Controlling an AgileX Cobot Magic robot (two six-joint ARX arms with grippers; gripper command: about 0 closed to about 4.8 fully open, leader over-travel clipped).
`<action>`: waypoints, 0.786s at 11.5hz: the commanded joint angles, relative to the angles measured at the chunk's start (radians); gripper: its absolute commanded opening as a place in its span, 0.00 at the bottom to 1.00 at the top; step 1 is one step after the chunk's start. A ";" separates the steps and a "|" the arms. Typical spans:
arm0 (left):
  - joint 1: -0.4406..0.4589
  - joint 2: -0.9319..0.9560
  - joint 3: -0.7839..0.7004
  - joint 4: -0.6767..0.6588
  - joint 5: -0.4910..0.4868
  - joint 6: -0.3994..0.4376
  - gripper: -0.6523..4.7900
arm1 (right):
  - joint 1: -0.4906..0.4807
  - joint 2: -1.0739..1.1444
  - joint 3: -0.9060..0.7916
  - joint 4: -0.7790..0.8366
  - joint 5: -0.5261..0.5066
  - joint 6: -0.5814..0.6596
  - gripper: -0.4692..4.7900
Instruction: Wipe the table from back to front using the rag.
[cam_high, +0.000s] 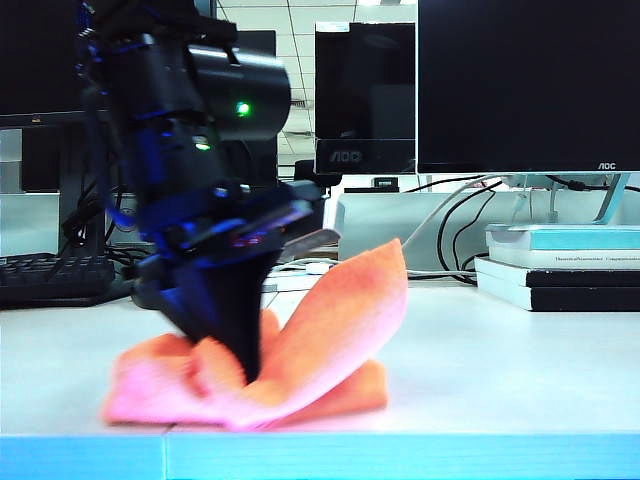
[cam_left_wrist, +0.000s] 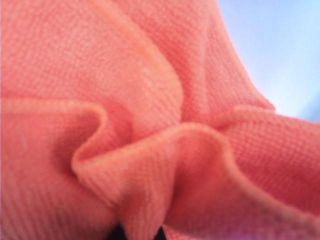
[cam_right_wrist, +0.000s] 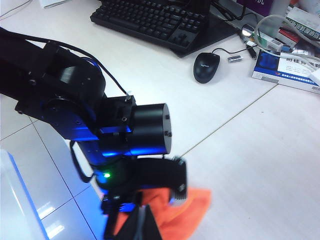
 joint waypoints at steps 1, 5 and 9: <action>0.001 0.019 -0.002 0.078 -0.083 -0.045 0.11 | 0.000 -0.004 0.006 0.016 0.002 0.005 0.09; 0.001 0.140 -0.002 0.155 -0.079 -0.130 0.11 | 0.000 -0.004 0.006 0.016 0.002 0.027 0.09; 0.025 0.140 0.001 0.251 -0.031 -0.224 0.11 | 0.001 -0.004 0.006 0.016 0.002 0.027 0.09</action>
